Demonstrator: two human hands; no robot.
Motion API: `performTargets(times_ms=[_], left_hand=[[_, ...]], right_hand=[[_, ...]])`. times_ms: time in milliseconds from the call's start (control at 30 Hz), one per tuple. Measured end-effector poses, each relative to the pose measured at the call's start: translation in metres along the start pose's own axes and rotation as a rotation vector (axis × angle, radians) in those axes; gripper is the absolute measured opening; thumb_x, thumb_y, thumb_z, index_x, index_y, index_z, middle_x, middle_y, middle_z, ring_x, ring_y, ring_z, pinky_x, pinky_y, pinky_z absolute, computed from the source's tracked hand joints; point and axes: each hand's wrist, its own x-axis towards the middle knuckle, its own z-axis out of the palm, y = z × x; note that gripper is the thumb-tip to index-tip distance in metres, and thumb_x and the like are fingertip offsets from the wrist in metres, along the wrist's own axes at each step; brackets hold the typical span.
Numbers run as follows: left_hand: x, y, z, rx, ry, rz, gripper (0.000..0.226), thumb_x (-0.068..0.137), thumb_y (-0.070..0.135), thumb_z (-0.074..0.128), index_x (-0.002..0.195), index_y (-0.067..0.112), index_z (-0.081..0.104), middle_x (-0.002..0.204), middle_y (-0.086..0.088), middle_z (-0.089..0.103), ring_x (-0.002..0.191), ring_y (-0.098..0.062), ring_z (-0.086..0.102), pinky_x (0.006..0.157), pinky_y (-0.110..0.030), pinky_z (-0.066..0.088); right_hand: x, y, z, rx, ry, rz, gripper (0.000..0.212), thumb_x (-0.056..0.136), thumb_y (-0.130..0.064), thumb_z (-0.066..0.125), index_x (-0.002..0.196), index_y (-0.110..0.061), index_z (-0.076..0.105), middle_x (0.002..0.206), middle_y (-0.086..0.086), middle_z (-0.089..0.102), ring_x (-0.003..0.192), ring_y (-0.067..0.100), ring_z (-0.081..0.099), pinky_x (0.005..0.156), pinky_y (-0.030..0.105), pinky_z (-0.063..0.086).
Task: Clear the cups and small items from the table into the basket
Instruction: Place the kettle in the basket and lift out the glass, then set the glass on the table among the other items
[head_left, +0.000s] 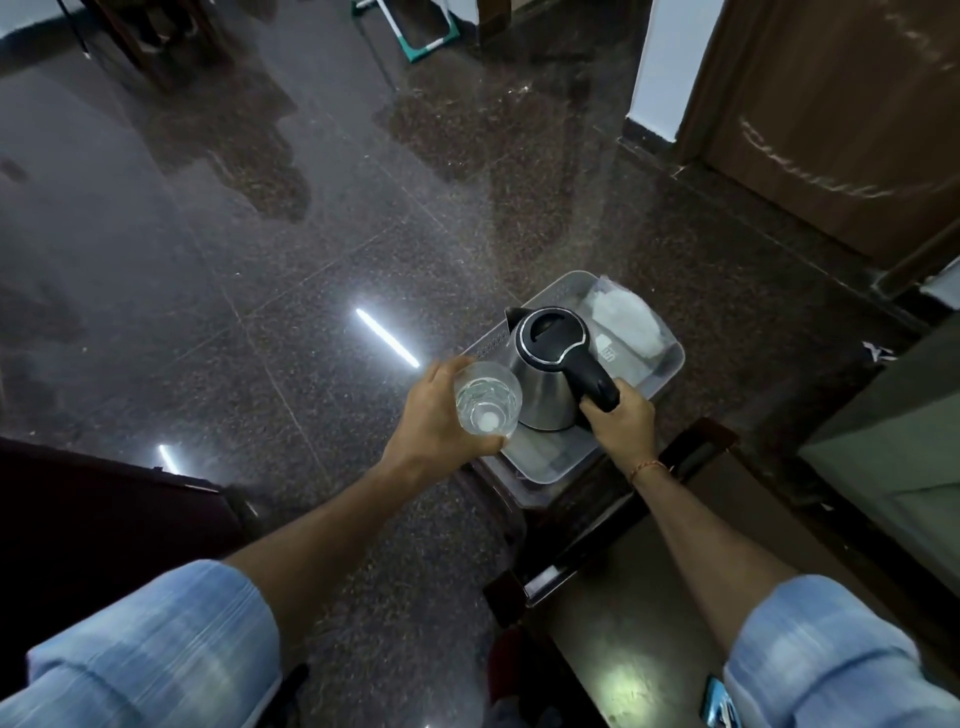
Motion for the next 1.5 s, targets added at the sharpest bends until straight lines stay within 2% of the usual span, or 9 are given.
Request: performTargets(times_ms=[133,300,534,834,1068,1201,1301,1368,1502], left_hand=[[-0.002,0.008,-0.004,0.005,-0.012,0.011,0.099,0.049,0.039,0.091,0.135,0.022,0.046,0.125,0.01,0.052,0.107,-0.004,0.05,0.075,-0.001,0.033],[0.004,0.024,-0.007,0.011,-0.023,0.058,0.1,0.048,0.041,0.091,0.135,0.021,0.046,0.128,0.007,0.054,0.113,-0.011,0.053,0.088,-0.022,0.042],[0.008,0.08,-0.001,0.012,-0.091,0.231,0.094,0.047,0.047,0.089,0.129,0.023,0.05,0.126,0.004,0.054,0.11,-0.012,0.052,0.089,-0.026,0.042],[-0.011,0.167,0.063,-0.047,-0.26,0.463,0.093,0.048,0.044,0.09,0.13,0.021,0.05,0.117,0.011,0.052,0.105,-0.007,0.05,0.085,-0.012,0.035],[-0.056,0.227,0.159,-0.057,-0.435,0.559,0.082,0.047,0.038,0.092,0.12,0.02,0.058,0.117,0.003,0.062,0.108,-0.013,0.06,0.094,-0.03,0.049],[-0.103,0.253,0.213,-0.04,-0.518,0.593,0.087,0.049,0.034,0.093,0.125,0.015,0.056,0.121,-0.002,0.059,0.112,-0.016,0.057,0.097,-0.029,0.047],[-0.14,0.269,0.252,-0.027,-0.554,0.617,0.092,0.05,0.03,0.094,0.13,0.013,0.052,0.126,-0.005,0.056,0.115,-0.017,0.054,0.094,-0.02,0.038],[-0.163,0.281,0.273,-0.018,-0.571,0.62,0.092,0.049,0.029,0.094,0.129,0.013,0.053,0.126,-0.005,0.056,0.115,-0.018,0.055,0.094,-0.021,0.039],[-0.2,0.305,0.31,0.0,-0.601,0.637,0.089,0.048,0.031,0.094,0.126,0.014,0.055,0.124,-0.005,0.058,0.113,-0.02,0.057,0.097,-0.033,0.047]], right_hand=[[-0.003,-0.005,-0.021,-0.044,-0.078,0.067,0.031,0.07,-0.024,0.081,0.088,-0.016,0.058,0.083,-0.002,0.064,0.081,0.016,0.06,0.069,0.022,0.041],[-0.013,-0.028,-0.053,-0.057,-0.151,0.002,0.066,0.068,-0.026,0.086,0.125,-0.012,0.056,0.116,0.001,0.061,0.109,0.013,0.057,0.094,0.024,0.044],[-0.049,-0.062,-0.141,-0.1,0.045,-0.051,0.066,0.068,-0.025,0.085,0.126,-0.013,0.055,0.119,0.0,0.062,0.108,0.008,0.056,0.088,0.015,0.038],[-0.126,-0.04,-0.235,-0.131,0.207,-0.006,0.067,0.072,-0.027,0.083,0.131,-0.01,0.054,0.128,0.002,0.061,0.119,0.012,0.056,0.105,0.029,0.043],[-0.203,0.031,-0.314,-0.082,0.37,0.189,0.073,0.082,-0.03,0.075,0.145,-0.015,0.042,0.139,0.007,0.057,0.129,0.018,0.051,0.105,0.022,0.038],[-0.262,0.078,-0.361,-0.158,0.451,0.285,0.068,0.088,-0.037,0.067,0.148,-0.019,0.039,0.13,0.025,0.059,0.097,0.028,0.066,0.087,0.023,0.043],[-0.304,0.109,-0.392,-0.184,0.443,0.324,0.073,0.09,-0.04,0.064,0.151,-0.015,0.033,0.149,0.012,0.045,0.105,0.002,0.056,0.111,0.033,0.035],[-0.329,0.127,-0.413,-0.225,0.44,0.357,0.077,0.091,-0.043,0.062,0.152,-0.011,0.028,0.157,0.01,0.032,0.142,0.018,0.034,0.12,0.034,0.023],[-0.369,0.157,-0.449,-0.356,0.371,0.417,0.081,0.096,-0.049,0.049,0.154,-0.005,0.015,0.163,0.012,0.014,0.151,0.025,0.004,0.122,0.037,0.008]])
